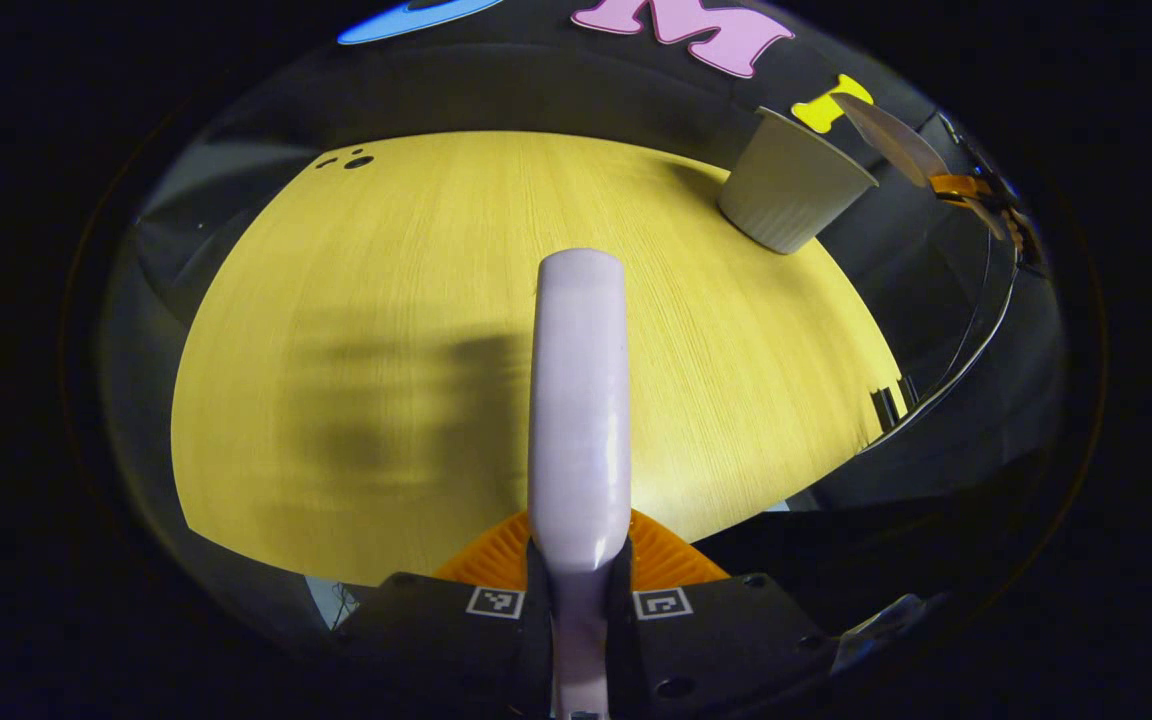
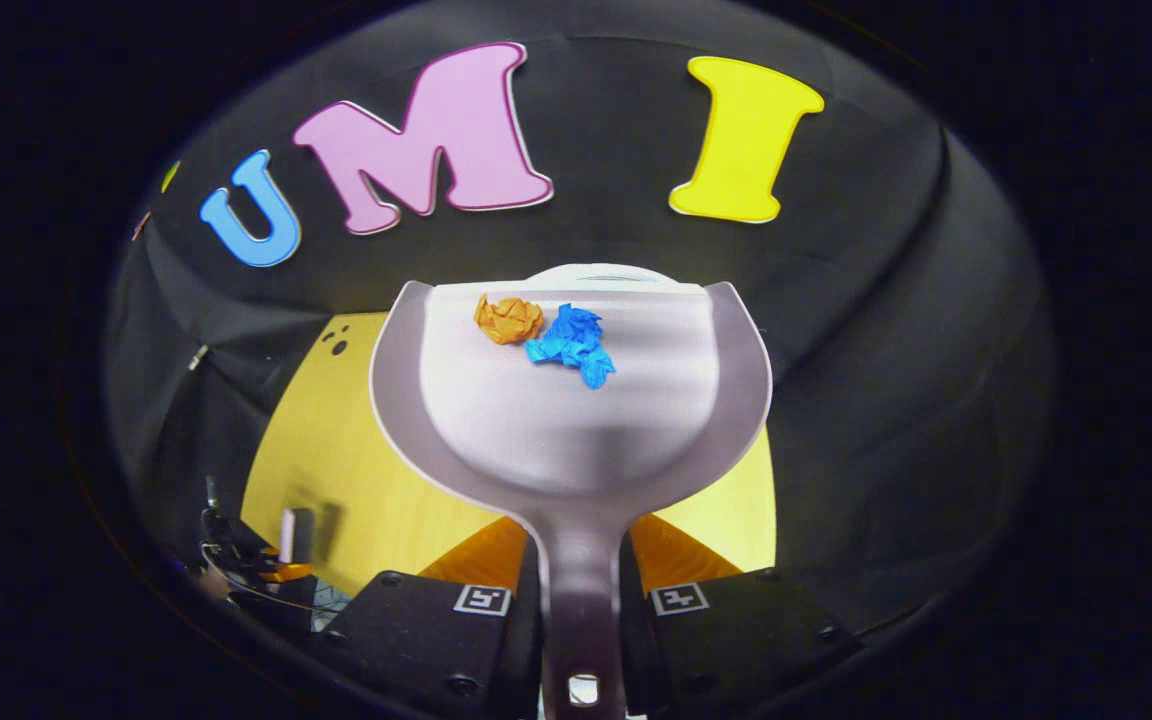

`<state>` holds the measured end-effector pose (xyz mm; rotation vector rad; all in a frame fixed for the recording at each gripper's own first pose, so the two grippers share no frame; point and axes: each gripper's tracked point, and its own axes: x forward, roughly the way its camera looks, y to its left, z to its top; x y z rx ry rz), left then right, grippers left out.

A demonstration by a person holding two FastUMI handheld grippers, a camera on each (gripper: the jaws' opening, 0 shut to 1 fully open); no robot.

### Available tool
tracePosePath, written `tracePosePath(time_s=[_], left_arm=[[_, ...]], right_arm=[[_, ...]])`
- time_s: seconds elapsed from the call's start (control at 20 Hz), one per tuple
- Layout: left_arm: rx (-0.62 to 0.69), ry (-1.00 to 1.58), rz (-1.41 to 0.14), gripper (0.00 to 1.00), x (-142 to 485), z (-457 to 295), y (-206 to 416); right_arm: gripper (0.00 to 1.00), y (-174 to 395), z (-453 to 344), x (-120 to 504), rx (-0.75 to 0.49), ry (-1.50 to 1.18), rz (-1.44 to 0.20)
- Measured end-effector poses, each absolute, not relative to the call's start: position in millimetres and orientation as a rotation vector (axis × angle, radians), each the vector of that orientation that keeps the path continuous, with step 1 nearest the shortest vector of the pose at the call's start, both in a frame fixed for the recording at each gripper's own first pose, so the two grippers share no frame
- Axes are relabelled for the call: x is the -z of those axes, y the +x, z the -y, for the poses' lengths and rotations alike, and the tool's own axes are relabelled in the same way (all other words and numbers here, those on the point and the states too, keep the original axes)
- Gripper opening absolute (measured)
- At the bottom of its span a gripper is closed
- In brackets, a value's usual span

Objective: Pick up the small broom and dustpan from the desktop, sweep the trash into the dustpan with the broom, and then empty the trash into the garbage bin.

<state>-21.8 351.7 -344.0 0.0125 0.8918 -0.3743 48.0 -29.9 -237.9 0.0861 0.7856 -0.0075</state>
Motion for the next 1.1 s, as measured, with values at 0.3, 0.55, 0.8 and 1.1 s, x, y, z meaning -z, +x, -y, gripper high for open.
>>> tracePosePath(time_s=[0.3,0.55,0.8,1.1], left_arm=[[0.335,-0.043,-0.892,0.25,311,-420,-32],[0.320,-0.022,-0.893,0.25,306,-415,2],[0.324,-0.071,-0.900,0.25,305,-393,25],[0.338,-0.100,-0.899,0.25,293,-340,45]], right_arm=[[0.36,47,33,235,0.069,0.044,-0.779],[0.36,48,40,238,0.129,-0.093,-0.786],[0.36,52,51,245,0.182,-0.216,-0.780],[0.40,57,83,240,0.234,-0.489,-0.739]])
